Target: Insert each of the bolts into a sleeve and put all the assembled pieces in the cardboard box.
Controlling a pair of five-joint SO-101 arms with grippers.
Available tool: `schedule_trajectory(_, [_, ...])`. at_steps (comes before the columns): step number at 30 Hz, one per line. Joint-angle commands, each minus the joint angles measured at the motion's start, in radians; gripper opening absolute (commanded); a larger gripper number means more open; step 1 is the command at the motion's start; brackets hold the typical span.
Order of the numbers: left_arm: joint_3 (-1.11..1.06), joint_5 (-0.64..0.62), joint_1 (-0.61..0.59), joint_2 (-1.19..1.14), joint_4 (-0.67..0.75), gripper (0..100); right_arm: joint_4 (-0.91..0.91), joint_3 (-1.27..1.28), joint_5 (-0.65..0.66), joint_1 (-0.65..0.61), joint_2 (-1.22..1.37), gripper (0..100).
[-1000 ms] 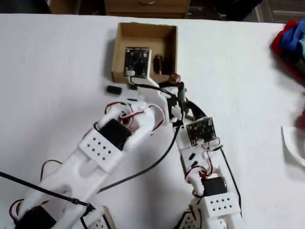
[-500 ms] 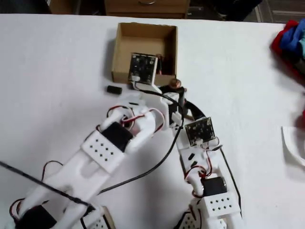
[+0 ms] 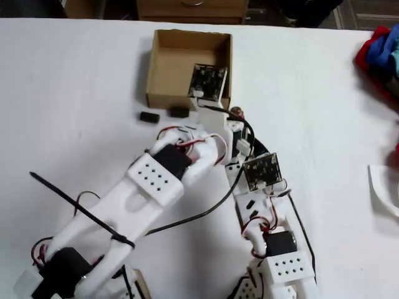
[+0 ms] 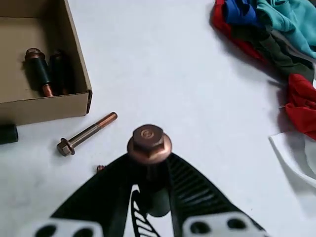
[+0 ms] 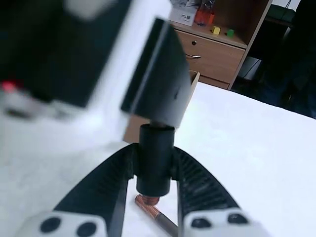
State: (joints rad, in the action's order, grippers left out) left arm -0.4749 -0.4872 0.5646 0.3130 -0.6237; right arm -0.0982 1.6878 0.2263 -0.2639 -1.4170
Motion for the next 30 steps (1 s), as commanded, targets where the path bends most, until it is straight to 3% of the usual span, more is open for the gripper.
schedule_trajectory(1, [0.068,0.011,-0.034,0.035,-0.089,26,0.001,0.009,0.005,0.008,-0.002,2.3])
schedule_trajectory(5, [0.070,0.011,-0.043,0.083,-0.143,38,0.001,0.009,0.005,0.008,-0.002,2.3])
schedule_trajectory(13, [0.068,0.011,-0.110,0.262,-0.138,38,-0.007,0.009,-0.005,0.025,-0.001,2.3])
schedule_trajectory(16, [0.050,0.018,-0.229,0.321,-0.167,38,-0.059,-0.029,-0.160,0.082,0.001,2.3])
schedule_trajectory(21, [-0.042,0.290,-0.411,0.333,-0.239,38,-0.162,-0.292,-0.213,0.110,0.148,2.3])
schedule_trajectory(25, [-0.166,0.522,-0.552,0.334,-0.241,37,-0.186,-0.621,-0.212,0.110,0.549,2.3])
schedule_trajectory(30, [-0.341,0.647,-0.640,0.333,-0.123,28,-0.460,-1.209,-0.219,0.082,1.063,2.3])
